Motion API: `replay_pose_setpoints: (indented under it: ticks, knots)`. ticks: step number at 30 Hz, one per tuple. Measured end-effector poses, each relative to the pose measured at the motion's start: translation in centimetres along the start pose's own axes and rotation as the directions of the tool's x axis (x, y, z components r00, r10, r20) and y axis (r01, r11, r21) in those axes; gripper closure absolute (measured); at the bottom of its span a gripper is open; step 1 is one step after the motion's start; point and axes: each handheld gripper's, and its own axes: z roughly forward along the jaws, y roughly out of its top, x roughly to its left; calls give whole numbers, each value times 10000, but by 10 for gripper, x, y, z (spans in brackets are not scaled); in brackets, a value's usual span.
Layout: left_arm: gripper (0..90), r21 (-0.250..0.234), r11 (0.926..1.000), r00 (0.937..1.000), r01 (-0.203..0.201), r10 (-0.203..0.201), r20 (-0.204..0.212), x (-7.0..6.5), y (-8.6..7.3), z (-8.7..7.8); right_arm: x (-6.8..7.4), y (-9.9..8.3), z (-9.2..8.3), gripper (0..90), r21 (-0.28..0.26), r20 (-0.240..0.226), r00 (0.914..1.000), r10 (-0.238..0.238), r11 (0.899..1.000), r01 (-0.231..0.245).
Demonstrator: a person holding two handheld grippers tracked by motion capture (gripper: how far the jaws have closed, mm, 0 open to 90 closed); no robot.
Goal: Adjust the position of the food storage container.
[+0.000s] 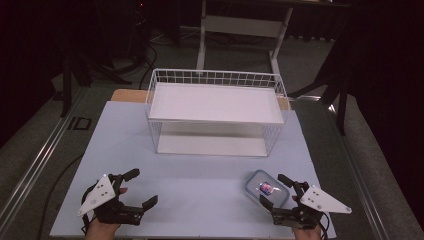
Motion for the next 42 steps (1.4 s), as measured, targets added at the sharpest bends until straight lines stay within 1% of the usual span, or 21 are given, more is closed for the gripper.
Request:
replay_pose_setpoints:
  ticks: [1, 4, 5, 8, 9, 11, 12, 13, 16, 19, 21, 23, 27, 28, 30, 31, 32, 34, 38, 41, 42]
  knots:
    - [24, 7, 10000, 10000, -67, 67, -8, 0, 0, 0, 1, 1, 1, 134, -39, -113, 9999, -2, 10000, 1]
    - [24, 0, 9996, 9996, -281, 281, 31, 0, -1, 1, 4, 2, 1, 132, -188, 1, 9995, -311, 9993, 311]
    - [24, 78, 9994, 9994, -351, 351, 3, 1, -1, 3, 4, 3, 0, 131, -247, -92, 9996, -260, 9994, 257]
    - [24, 114, 9993, 9994, -349, 348, 39, 1, -2, 4, 4, 7, -1, 129, -393, -59, 9997, -223, 9990, 221]
    - [24, 101, 9994, 9994, -346, 346, 19, 0, -2, 5, 4, 8, -1, 129, -383, -90, 9998, -159, 9991, 156]
    - [24, 101, 9995, 9995, -305, 304, 56, 0, -3, 5, 1, 11, -1, 129, -478, -280, 9994, 212, 9986, -226]
    - [24, 101, 9995, 9995, -305, 304, 56, 0, -3, 5, 0, 12, -1, 129, -375, -291, 9990, 334, 9987, -345]
    - [24, 133, 9993, 9994, -355, 355, 63, 0, -2, 5, 0, 12, -1, 129, -375, -291, 9990, 334, 9987, -345]
    - [24, 60, 9992, 9992, -387, 387, 92, -1, -2, 4, -4, 15, -2, 130, -462, -440, 9967, 680, 9965, -700]
    - [24, 51, 9993, 9993, -377, 376, 90, -2, -1, 4, -4, 14, -2, 131, -323, -77, 9995, 293, 9990, -295]
    - [24, 23, 9994, 9994, -342, 342, 85, -1, -1, 3, -4, 14, -1, 132, -205, 0, 9995, 309, 9993, -309]
    - [24, 4, 9994, 9994, -343, 343, 88, -1, -1, 3, -5, 16, -3, 130, -432, -65, 9991, 429, 9981, -432]
    - [24, 22, 9995, 9995, -309, 309, 105, -1, -1, 4, -5, 23, -4, 135, -503, 94, 9998, 190, 9986, -185]
    - [24, 26, 9995, 9994, -323, 323, 110, -1, -1, 3, -6, 24, -4, 134, -489, 75, 9998, 203, 9986, -199]
    - [24, 27, 9995, 9994, -324, 324, 91, -1, -1, 3, -11, 27, -6, 132, -716, -86, 9990, 448, 9964, -453]
    - [24, 12, 9995, 9995, -313, 313, 89, -1, -1, 3, -13, 28, -6, 129, -706, -102, 9983, 569, 9958, -575]
    - [24, -11, 9996, 9996, -284, 284, 78, -1, -1, 3, -16, 29, -7, 128, -621, -65, 9980, 627, 9961, -630]
    - [24, -14, 9997, 9997, -228, 228, 60, 0, -2, 3, -21, 31, -8, 142, -363, 255, 9983, 527, 9980, -518]
    - [24, -46, 9997, 9997, -228, 228, 47, 0, -2, 3, -33, 24, -11, 148, 174, 489, 9977, 465, 9987, -474]
    - [24, 2, 9997, 9997, -256, 256, 22, -1, -2, 4, -41, 15, -14, 175, 597, 380, 9957, 843, 9945, -865]
    - [24, -6, 9996, 9996, -272, 272, -9, -2, -2, 4, -44, 11, -15, 222, 758, 386, 9951, 906, 9927, -934]
